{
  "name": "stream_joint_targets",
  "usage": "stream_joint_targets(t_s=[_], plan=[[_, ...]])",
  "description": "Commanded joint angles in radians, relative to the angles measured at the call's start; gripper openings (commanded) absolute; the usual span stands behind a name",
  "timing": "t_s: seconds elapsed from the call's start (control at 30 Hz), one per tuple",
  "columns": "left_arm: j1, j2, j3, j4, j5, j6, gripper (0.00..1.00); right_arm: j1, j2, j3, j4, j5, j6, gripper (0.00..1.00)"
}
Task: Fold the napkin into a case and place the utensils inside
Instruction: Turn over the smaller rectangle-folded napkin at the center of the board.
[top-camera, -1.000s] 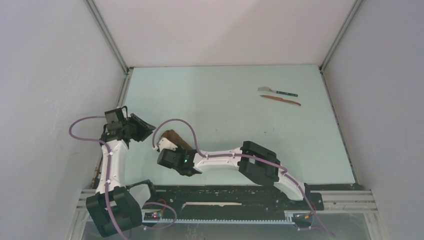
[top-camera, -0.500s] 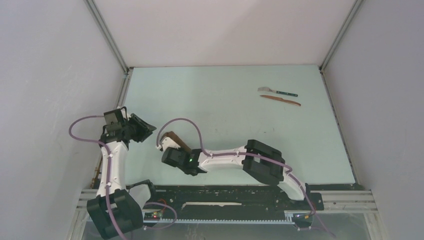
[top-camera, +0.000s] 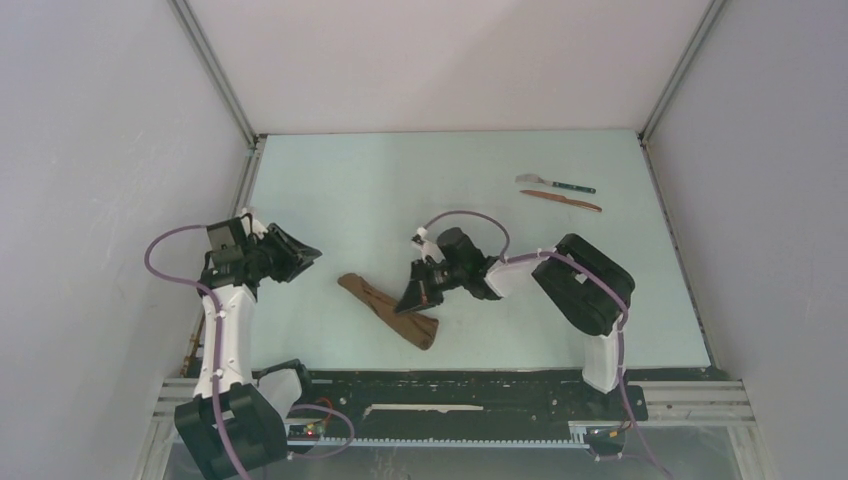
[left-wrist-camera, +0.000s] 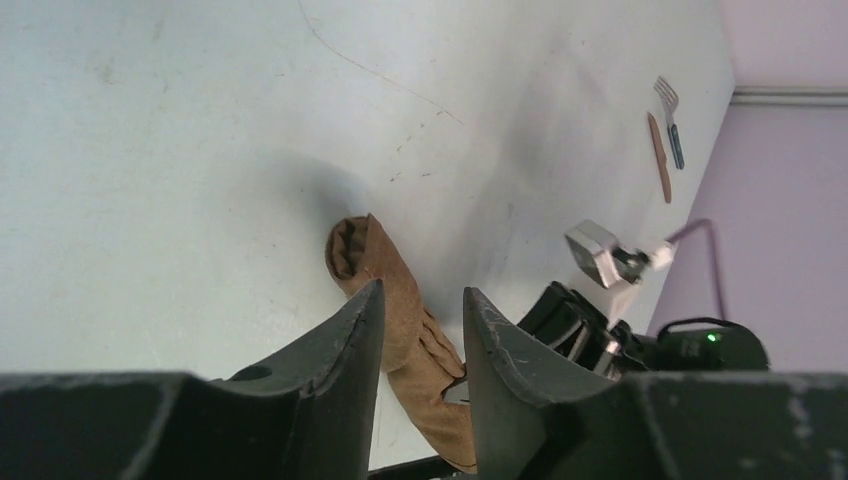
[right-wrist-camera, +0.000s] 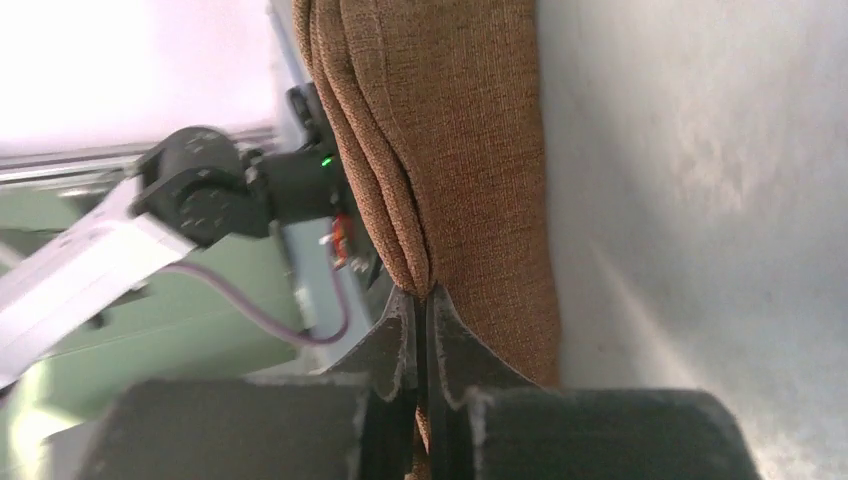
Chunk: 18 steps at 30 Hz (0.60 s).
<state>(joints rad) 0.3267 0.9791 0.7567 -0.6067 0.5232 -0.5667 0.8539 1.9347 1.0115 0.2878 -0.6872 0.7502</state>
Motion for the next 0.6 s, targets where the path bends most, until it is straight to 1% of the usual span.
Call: stream_joint_targets(t_s=[0.0, 0.03, 0.1, 0.2, 0.23, 0.27, 0.3, 0.33, 0.37, 0.43, 0.47, 0.5, 0.57], plan=[[-0.036, -0.005, 0.026, 0.038, 0.062, 0.021, 0.41, -0.080, 0.068, -0.161, 0.604, -0.321, 0.418, 0.00], [-0.056, 0.002, 0.031, 0.041, 0.061, 0.022, 0.42, -0.106, 0.088, -0.185, 0.655, -0.333, 0.438, 0.00], [-0.100, 0.020, 0.037, 0.051, 0.065, 0.020, 0.44, -0.149, 0.108, -0.214, 0.670, -0.352, 0.424, 0.00], [-0.189, 0.061, 0.041, 0.097, 0.103, 0.011, 0.46, -0.218, 0.109, -0.245, 0.646, -0.367, 0.374, 0.08], [-0.227, 0.083, 0.046, 0.109, 0.114, 0.010, 0.46, -0.242, 0.102, -0.251, 0.606, -0.367, 0.343, 0.11], [-0.264, 0.103, 0.052, 0.115, 0.117, 0.014, 0.46, -0.264, 0.098, -0.247, 0.533, -0.368, 0.299, 0.16], [-0.307, 0.135, 0.059, 0.117, 0.112, 0.019, 0.47, -0.294, 0.097, -0.230, 0.408, -0.371, 0.240, 0.19], [-0.355, 0.161, 0.065, 0.117, 0.105, 0.020, 0.47, -0.325, 0.086, -0.227, 0.313, -0.368, 0.168, 0.24], [-0.395, 0.183, 0.071, 0.119, 0.098, 0.020, 0.47, -0.356, 0.057, -0.224, 0.185, -0.337, 0.075, 0.32], [-0.463, 0.222, 0.064, 0.149, 0.080, 0.000, 0.47, -0.404, -0.069, -0.194, -0.162, -0.197, -0.195, 0.48], [-0.491, 0.237, 0.054, 0.180, 0.077, -0.018, 0.47, -0.410, -0.113, -0.179, -0.293, -0.125, -0.254, 0.53], [-0.511, 0.254, 0.039, 0.218, 0.074, -0.042, 0.47, -0.404, -0.199, -0.160, -0.411, -0.033, -0.333, 0.57], [-0.533, 0.298, 0.000, 0.321, 0.082, -0.106, 0.45, -0.364, -0.307, -0.117, -0.573, 0.125, -0.398, 0.62]])
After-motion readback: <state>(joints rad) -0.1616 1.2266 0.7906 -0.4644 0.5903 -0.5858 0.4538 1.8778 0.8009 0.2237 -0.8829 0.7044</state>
